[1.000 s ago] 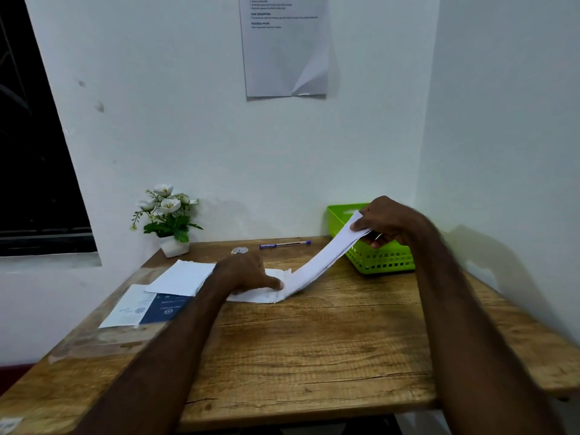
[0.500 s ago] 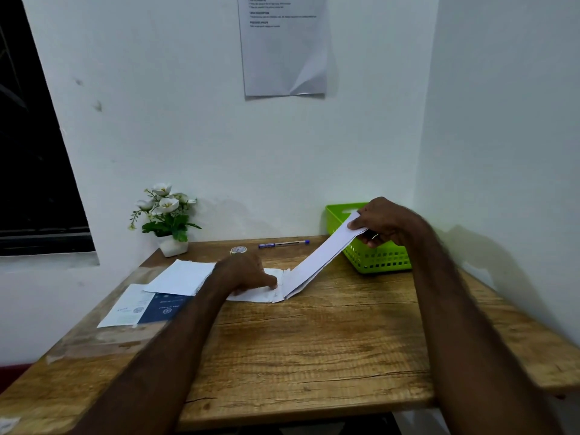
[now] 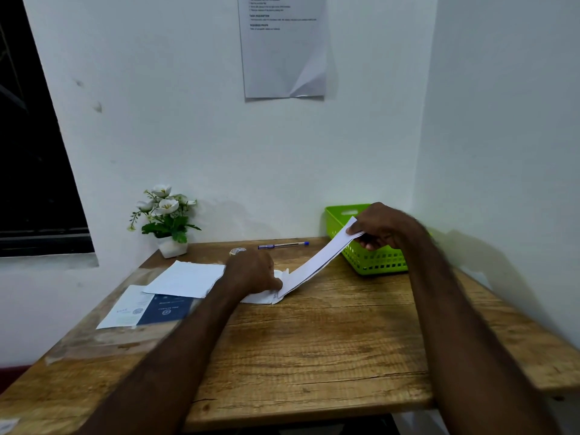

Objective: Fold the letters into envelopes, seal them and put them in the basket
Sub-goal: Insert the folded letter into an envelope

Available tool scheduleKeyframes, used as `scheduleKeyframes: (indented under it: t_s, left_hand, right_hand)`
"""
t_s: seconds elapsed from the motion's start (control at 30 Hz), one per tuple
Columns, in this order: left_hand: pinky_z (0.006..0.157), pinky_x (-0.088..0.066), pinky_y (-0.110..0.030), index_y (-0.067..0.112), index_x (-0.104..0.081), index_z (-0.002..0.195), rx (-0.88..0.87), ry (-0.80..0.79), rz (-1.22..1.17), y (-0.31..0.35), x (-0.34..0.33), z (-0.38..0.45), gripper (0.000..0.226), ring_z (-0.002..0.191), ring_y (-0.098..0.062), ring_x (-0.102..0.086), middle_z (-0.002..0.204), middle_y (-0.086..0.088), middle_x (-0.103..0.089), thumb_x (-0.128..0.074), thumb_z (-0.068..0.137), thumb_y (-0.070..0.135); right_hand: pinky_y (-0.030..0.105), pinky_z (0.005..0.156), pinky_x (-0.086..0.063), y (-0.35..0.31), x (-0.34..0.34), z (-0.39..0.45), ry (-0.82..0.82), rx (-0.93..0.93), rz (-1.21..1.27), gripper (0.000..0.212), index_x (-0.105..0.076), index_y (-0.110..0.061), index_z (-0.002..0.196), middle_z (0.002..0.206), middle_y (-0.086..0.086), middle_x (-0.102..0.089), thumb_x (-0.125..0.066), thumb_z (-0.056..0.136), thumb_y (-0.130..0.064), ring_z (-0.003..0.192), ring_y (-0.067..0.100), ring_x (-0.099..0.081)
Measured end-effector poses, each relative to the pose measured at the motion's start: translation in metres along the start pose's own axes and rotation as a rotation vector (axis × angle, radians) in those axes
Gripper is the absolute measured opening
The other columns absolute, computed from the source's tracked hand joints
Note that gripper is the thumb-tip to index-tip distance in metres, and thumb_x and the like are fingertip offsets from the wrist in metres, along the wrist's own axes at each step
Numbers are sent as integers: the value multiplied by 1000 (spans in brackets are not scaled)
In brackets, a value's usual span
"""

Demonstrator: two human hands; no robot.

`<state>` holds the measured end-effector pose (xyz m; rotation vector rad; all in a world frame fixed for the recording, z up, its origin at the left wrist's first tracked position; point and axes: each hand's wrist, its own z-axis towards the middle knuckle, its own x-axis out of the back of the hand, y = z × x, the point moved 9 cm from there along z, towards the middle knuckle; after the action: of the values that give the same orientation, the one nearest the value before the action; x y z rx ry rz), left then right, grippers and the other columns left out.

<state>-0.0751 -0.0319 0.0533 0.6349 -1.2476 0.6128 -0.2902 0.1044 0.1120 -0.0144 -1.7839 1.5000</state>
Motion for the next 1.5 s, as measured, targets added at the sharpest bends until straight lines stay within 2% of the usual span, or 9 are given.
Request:
scheduleKeyframes:
  t_s: [0.17, 0.37, 0.5, 0.73, 0.83, 1.0, 1.17, 1.33, 1.5]
  left_hand:
    - [56, -40, -24, 17, -70, 77, -32, -18, 27, 6, -3, 0, 26, 66, -10, -56, 60, 10, -54, -76, 79, 42]
    - [47, -31, -23, 4, -75, 89, -59, -95, -16, 7, -13, 1, 34, 58, -10, -49, 78, -5, -67, -74, 85, 38]
    - [48, -31, -23, -1, -73, 89, -57, -144, -75, 5, -16, 0, 36, 54, -10, -47, 63, -1, -55, -70, 90, 36]
    - [49, -52, -26, 7, -61, 76, 41, -229, -376, -27, -13, 0, 31, 57, -20, -64, 76, -8, -64, -54, 102, 23]
    - [43, -50, -23, 2, -63, 74, 58, -192, -391, -30, -6, -1, 30, 43, -13, -59, 72, -11, -66, -56, 99, 16]
    - [44, -51, -24, 9, -60, 68, 70, -208, -392, -27, -14, 1, 26, 51, -17, -60, 67, -11, -64, -62, 93, 15]
    - [53, -52, -26, 4, -74, 85, 58, -187, -348, -26, -18, 3, 33, 61, -15, -64, 78, -8, -72, -77, 82, 37]
    - [49, -49, -23, 17, -69, 62, 39, -117, -283, -19, -14, 4, 30, 49, -11, -61, 57, 2, -65, -78, 72, 44]
    - [58, -56, -31, 6, -73, 69, 47, -100, -246, -14, -8, 2, 31, 46, -9, -57, 61, -6, -70, -77, 76, 36]
  right_hand:
    - [17, 34, -38, -4, -3, 0, 29, 21, -46, 18, -62, 2, 76, 56, 10, -55, -60, 94, 2, 43, 16, -50]
    - [17, 36, -36, -7, -5, -1, 33, 41, -62, 12, -64, 3, 81, 59, 11, -56, -60, 93, 2, 43, 16, -51]
    - [18, 36, -36, -8, -4, -2, 35, 48, -56, 10, -64, 4, 84, 59, 12, -56, -60, 93, 2, 46, 18, -52]
    - [18, 37, -36, -9, -4, -2, 28, 56, -42, 8, -65, 6, 89, 60, 12, -57, -60, 93, 1, 47, 18, -52]
    - [18, 36, -36, -10, -4, -2, 21, 59, -44, 7, -65, 7, 90, 61, 13, -57, -61, 92, 1, 48, 19, -52]
    - [18, 35, -36, -9, -5, -2, 10, 52, -44, 9, -66, 9, 91, 61, 13, -57, -61, 93, 1, 48, 19, -53]
    - [17, 36, -33, -7, -5, -2, 11, 29, -57, 18, -62, 1, 74, 58, 11, -54, -61, 93, 2, 46, 17, -50]
    - [16, 35, -33, -6, -5, -1, 11, 32, -66, 20, -62, -1, 73, 59, 10, -55, -62, 93, 0, 44, 15, -51]
    - [16, 35, -34, -6, -5, -1, 10, 34, -68, 19, -63, -1, 73, 59, 9, -56, -62, 93, -1, 45, 15, -52]
